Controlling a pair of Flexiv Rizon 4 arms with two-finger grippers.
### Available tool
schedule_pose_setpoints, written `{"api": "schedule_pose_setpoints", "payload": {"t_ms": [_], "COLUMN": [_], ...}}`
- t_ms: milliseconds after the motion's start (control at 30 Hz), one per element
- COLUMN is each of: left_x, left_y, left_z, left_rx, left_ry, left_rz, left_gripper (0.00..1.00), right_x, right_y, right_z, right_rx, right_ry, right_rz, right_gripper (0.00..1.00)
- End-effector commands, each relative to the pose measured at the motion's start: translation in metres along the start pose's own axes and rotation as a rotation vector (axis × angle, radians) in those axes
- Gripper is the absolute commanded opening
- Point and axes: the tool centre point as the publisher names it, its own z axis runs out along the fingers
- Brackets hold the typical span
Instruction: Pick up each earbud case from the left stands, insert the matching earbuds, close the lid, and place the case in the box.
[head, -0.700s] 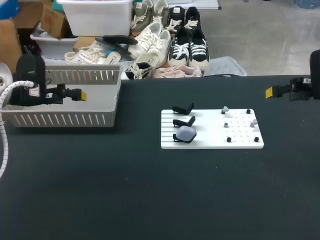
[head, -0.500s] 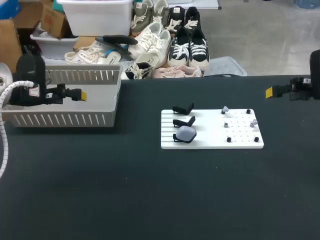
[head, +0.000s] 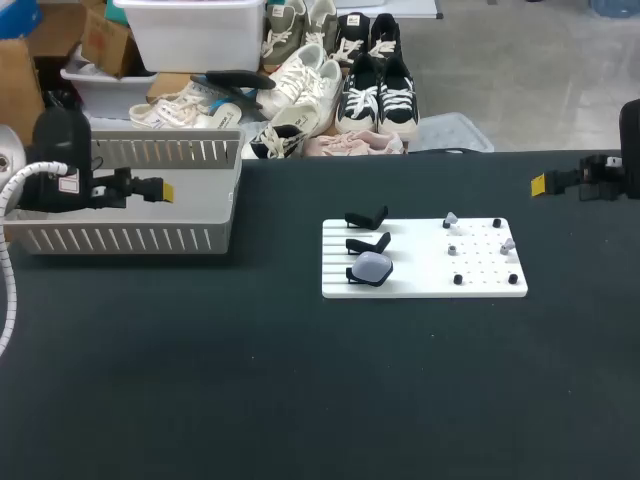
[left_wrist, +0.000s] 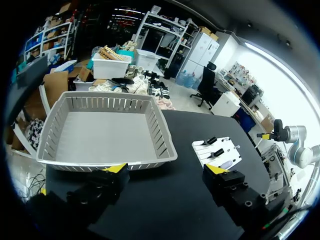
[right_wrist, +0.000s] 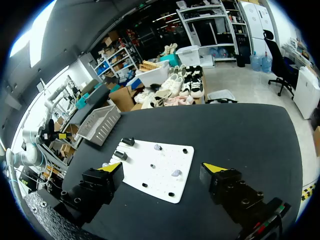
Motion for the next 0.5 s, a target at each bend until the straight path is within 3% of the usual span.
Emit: {"api": "schedule_pose_setpoints", "payload": {"t_ms": [33,167,500], "left_x": [-0.01,-0.021,-0.034], "left_y": [-0.007,-0.019,-0.058], "left_z": [0.002,0.007,0.029], "left_rx": [0.04,0.073,0.287], "left_ry": [0.006,-0.007,0.047], "left_rz": [0.066,0.192,0.561], "left_gripper": [1.0,1.0,1.0], "right_x": [0.0,0.0,0.0], "right_y": [-0.002,-0.002,-0.002], "right_z": [0.0,0.0,0.0], "right_rx": [-0.007,-0.007,-0.007], "right_ry": [0.001,0.001,0.001], "right_rz": [-0.002,-0.002,-0.002], "right_gripper": [1.0,1.0,1.0]}}
